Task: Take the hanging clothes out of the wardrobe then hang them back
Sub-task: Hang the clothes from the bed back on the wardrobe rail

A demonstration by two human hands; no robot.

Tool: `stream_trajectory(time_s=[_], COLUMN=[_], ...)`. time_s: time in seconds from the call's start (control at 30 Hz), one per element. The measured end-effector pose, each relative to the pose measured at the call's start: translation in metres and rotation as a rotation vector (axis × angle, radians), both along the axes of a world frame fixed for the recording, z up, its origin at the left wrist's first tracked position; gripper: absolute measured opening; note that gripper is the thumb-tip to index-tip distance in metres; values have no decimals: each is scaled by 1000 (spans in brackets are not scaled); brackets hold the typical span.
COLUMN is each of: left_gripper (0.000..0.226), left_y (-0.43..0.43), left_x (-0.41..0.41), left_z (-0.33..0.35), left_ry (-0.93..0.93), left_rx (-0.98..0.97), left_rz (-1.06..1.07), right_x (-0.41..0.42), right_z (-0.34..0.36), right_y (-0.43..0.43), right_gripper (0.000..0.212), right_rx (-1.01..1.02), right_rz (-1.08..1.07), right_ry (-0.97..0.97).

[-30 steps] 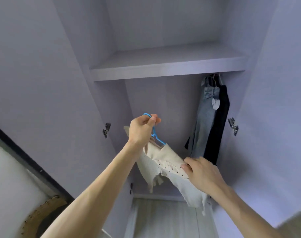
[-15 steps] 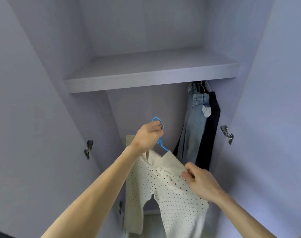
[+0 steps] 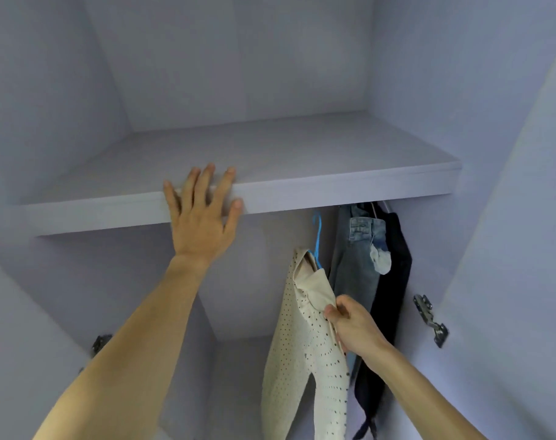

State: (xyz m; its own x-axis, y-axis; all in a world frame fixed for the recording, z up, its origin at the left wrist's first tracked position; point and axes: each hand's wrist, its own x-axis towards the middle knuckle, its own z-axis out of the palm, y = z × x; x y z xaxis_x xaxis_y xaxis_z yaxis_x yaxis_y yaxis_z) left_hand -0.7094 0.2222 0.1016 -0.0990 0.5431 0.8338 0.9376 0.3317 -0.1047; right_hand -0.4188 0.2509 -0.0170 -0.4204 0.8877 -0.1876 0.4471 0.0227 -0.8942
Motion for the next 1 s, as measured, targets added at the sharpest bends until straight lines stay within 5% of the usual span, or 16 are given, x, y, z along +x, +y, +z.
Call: stream_trajectory(time_s=[0.2,0.6,1.0], left_gripper=[52,52,52], left_y=[25,23,21], left_x=[-14,-11,-14], left_z=[-15,-12,-10], left_ry=[149,124,145], left_rx=[242,236,210], left_rz=[-9,-15,-11], right_x=[-26,-68,-53], right_z=[-3,30,-5], right_y=[59,144,184], right_gripper=[27,28,20], right_rx=[25,285,154], right_rz=[-50,-132,-254], right_ry=[11,29,-90])
